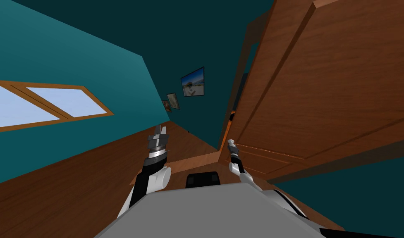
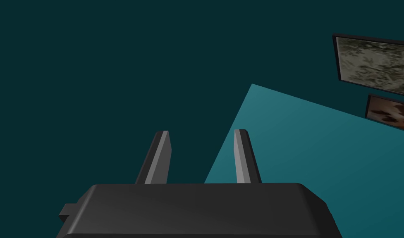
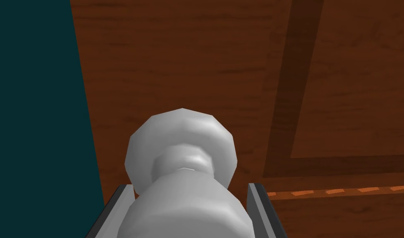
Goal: Pull the door open
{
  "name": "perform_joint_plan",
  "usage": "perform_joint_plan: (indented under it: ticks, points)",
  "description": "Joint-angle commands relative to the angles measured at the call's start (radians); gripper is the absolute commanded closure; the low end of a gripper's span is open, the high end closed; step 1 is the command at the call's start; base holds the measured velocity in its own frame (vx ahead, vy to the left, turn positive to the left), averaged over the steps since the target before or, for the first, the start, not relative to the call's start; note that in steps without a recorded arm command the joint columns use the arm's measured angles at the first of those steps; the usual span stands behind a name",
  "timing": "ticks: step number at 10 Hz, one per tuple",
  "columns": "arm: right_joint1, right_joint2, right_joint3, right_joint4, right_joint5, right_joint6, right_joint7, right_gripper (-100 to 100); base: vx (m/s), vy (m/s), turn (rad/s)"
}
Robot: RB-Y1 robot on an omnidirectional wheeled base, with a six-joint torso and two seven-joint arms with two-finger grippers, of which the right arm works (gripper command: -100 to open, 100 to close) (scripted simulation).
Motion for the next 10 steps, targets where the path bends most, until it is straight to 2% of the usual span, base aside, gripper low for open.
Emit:
perform_joint_plan:
  ticks: [1,2,10]
  points:
    - [-0.001,0.003,0.001,-0.001,0.0,-0.001,-0.001,100,0.0,0.0,0.0]
    - [0.007,-0.013,0.019,-0.003,0.009,-0.001,-0.029,100,-0.129,0.001,0.123]
    - [0.038,-0.077,0.116,-0.022,0.052,-0.007,-0.171,100,-0.209,-0.033,0.139]
